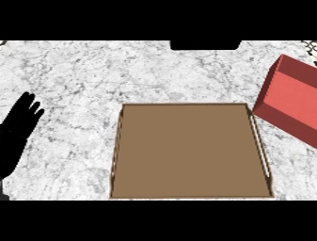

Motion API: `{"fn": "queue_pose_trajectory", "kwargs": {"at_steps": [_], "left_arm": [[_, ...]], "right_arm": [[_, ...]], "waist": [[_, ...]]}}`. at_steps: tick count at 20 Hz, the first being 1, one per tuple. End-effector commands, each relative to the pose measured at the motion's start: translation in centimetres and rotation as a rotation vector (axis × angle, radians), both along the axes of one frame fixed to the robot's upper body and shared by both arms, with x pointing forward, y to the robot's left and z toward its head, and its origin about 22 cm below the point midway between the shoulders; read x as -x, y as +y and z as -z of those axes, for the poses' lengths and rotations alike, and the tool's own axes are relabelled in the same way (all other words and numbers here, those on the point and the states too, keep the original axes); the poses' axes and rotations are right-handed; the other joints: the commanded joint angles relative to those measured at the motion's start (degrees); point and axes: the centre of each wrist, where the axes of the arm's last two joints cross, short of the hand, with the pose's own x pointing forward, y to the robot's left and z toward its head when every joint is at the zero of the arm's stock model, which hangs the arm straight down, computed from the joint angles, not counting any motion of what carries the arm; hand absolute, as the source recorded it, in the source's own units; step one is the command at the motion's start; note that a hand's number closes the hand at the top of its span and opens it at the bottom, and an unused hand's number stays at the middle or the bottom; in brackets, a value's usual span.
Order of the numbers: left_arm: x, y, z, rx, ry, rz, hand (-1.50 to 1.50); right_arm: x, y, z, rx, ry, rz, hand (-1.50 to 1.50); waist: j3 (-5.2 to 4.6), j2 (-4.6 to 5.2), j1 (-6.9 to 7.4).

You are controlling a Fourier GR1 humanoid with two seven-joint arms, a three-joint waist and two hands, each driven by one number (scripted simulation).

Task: Pick the pear from the tray and place it in the cardboard box

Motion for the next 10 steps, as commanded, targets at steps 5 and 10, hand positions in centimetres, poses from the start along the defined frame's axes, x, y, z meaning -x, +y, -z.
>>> {"fn": "queue_pose_trajectory", "kwargs": {"at_steps": [5, 10], "left_arm": [[0.0, -1.2, 0.3, -0.002, -0.030, -0.012, 0.00], [-1.4, 0.1, 0.6, 0.008, -0.023, 0.005, 0.00]], "right_arm": [[-3.3, -5.4, 0.8, 0.065, 0.029, 0.052, 1.50], [-5.3, -6.4, 3.2, 0.035, 0.005, 0.018, 1.50]], "waist": [[0.03, 0.22, 1.04], [0.01, 0.20, 0.72]]}}
